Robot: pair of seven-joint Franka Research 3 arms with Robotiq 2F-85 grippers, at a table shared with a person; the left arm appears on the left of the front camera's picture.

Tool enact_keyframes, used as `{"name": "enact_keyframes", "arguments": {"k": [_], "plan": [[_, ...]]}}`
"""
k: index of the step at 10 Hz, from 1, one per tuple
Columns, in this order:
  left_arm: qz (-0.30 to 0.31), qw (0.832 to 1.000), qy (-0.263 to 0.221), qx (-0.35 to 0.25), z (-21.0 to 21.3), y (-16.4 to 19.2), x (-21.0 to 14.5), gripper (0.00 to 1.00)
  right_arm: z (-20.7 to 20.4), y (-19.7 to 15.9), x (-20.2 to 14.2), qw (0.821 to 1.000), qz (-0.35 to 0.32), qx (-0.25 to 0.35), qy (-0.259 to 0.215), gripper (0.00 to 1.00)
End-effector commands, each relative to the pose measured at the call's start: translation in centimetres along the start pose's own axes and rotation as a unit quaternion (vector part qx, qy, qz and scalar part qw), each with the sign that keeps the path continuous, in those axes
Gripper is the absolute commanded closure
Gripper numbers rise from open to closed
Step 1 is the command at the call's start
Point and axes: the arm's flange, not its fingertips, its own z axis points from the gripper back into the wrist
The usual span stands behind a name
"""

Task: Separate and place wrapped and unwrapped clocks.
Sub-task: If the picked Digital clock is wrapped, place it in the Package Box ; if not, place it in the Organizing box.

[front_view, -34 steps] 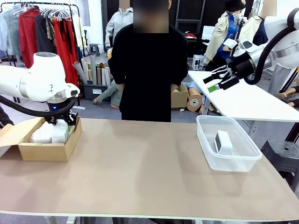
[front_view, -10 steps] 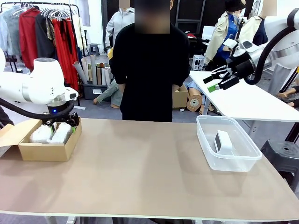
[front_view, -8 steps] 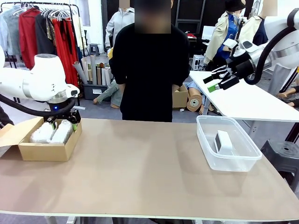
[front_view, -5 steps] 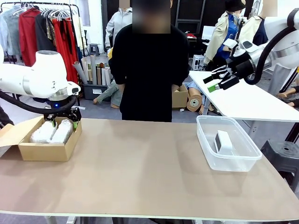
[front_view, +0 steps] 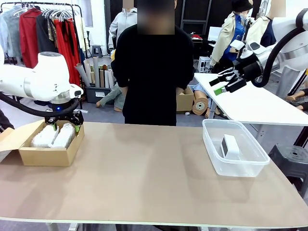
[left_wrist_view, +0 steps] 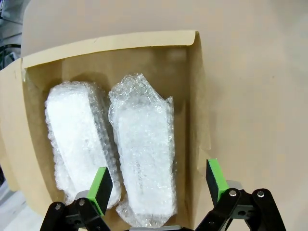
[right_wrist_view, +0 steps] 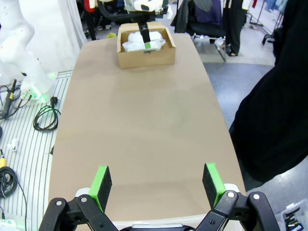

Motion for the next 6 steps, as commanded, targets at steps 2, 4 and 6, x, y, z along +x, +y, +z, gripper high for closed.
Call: {"name": "enact_keyframes", "arguments": {"k": [2,4,6], "plan": [[-0.003,1.0,0.001,-0.007,0.06,0.12,-0.04,0.0,0.11,0.02,0.21,1.0,0.002,-0.002,0.0,0.0],[-0.003,1.0,0.001,-0.007,0.06,0.12,-0.04,0.0,0.11,0.02,0.21,1.0,0.002,-0.002,0.0,0.0],[-0.003,1.0,0.001,-0.007,0.06,0.12,-0.04,0.0,0.11,0.02,0.21,1.0,0.002,-0.002,0.0,0.0]]}}
